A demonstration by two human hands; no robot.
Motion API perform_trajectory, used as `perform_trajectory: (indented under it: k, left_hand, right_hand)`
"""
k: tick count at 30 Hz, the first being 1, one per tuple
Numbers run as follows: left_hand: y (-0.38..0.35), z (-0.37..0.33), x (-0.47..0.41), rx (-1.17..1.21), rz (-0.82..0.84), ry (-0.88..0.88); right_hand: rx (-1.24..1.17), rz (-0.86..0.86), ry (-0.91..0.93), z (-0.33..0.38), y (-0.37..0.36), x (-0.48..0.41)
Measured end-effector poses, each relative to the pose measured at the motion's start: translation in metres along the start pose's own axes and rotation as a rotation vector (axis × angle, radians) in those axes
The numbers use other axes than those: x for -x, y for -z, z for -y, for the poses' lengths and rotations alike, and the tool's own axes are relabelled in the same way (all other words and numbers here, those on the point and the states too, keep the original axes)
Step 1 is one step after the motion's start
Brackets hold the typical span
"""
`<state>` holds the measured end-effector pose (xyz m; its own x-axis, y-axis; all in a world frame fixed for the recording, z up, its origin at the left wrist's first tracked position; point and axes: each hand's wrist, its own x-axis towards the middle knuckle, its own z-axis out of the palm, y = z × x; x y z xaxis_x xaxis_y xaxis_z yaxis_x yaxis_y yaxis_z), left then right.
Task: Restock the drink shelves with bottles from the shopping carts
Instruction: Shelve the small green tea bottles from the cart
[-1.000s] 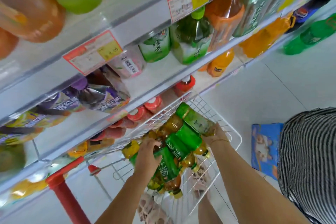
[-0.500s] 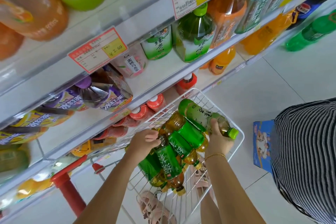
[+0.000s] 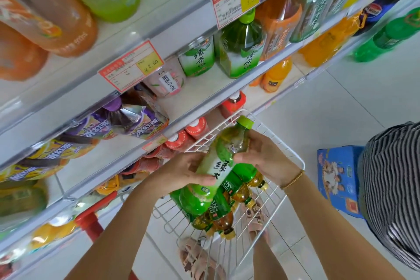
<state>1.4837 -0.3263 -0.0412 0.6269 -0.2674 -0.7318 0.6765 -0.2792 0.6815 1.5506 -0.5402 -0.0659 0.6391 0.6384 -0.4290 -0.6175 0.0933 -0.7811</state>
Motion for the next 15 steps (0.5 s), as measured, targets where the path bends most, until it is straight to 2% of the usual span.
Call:
perform_trajectory:
  k: [1, 3, 4, 5, 7, 8, 10, 15]
  left_hand:
    - [0.001, 0.004, -0.001, -0.017, -0.031, -0.007]
    - [0.003, 0.015, -0.005, -0.064, -0.142, 0.011]
    - [0.003, 0.022, -0.007, -0.087, -0.218, 0.039]
    - [0.003, 0.027, -0.007, -0.095, -0.293, 0.063]
    - [0.0, 0.035, -0.006, -0.103, -0.419, 0.066]
    - [-0.001, 0.039, -0.005, -0.102, -0.462, 0.06]
    - [-0.001, 0.046, -0.002, -0.088, -0.515, 0.036]
    - [0.005, 0.059, 0.005, -0.033, -0.657, -0.022]
  right_hand:
    - [-0.068, 0.01, -0.03, -0.006, 0.003, -0.005]
    - [-0.084, -0.108, -0.175, -0.024, 0.017, -0.014]
    - [0.05, -0.203, -0.265, -0.034, 0.025, -0.017]
    - [0.316, -0.285, -0.373, -0.047, 0.034, -0.02]
    - [0.897, -0.327, -0.582, -0.072, 0.049, -0.021]
    - [1.03, -0.329, -0.651, -0.084, 0.054, -0.019]
    - [1.065, -0.36, -0.702, -0.098, 0.056, -0.014]
    - [1.05, -0.428, -0.658, -0.102, 0.048, -0.014]
